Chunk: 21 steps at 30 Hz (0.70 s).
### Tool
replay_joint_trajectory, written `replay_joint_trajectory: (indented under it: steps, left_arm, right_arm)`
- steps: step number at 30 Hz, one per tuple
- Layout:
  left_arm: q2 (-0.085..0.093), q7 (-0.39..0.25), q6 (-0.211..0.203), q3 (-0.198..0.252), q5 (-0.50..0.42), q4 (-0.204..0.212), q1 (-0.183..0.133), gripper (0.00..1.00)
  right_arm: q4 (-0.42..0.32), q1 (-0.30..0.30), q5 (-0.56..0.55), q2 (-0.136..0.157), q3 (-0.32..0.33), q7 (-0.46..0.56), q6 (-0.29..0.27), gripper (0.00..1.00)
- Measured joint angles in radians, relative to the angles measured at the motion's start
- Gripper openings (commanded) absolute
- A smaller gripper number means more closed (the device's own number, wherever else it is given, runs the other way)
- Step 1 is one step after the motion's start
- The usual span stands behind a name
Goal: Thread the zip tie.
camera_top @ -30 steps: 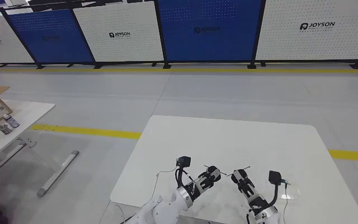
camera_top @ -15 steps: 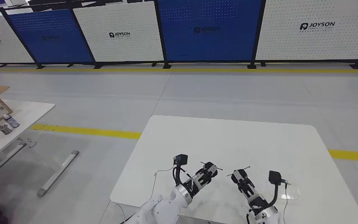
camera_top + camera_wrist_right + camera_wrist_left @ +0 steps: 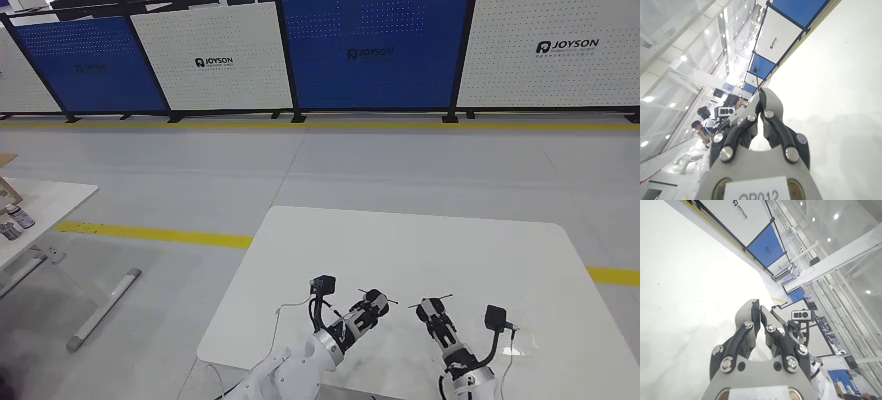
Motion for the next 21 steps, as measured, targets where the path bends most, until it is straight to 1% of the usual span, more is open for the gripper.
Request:
replay_joint_trajectory:
  steps: [6,13,18,21]
  left_arm:
    - [0.0,0.0,0.003,0.003,0.001,0.004,-0.001,0.0]
    - [-0.006,0.0,0.016,0.025,-0.021,0.021,-0.012,0.0]
    - [-0.006,0.001,0.016,0.026,-0.022,0.022,-0.012,0.0]
    - [-0.006,0.001,0.016,0.026,-0.022,0.022,-0.012,0.0]
  right_arm:
    - [-0.001,-0.001,-0.001,0.0,0.001,0.001,0.0,0.0]
    - [-0.001,-0.001,-0.001,0.0,0.001,0.001,0.001,0.0]
    - [0.0,0.0,-0.001,0.0,0.001,0.001,0.001,0.0]
    - [0.003,0.0,-0.003,-0.002,0.002,0.006,0.011,0.0]
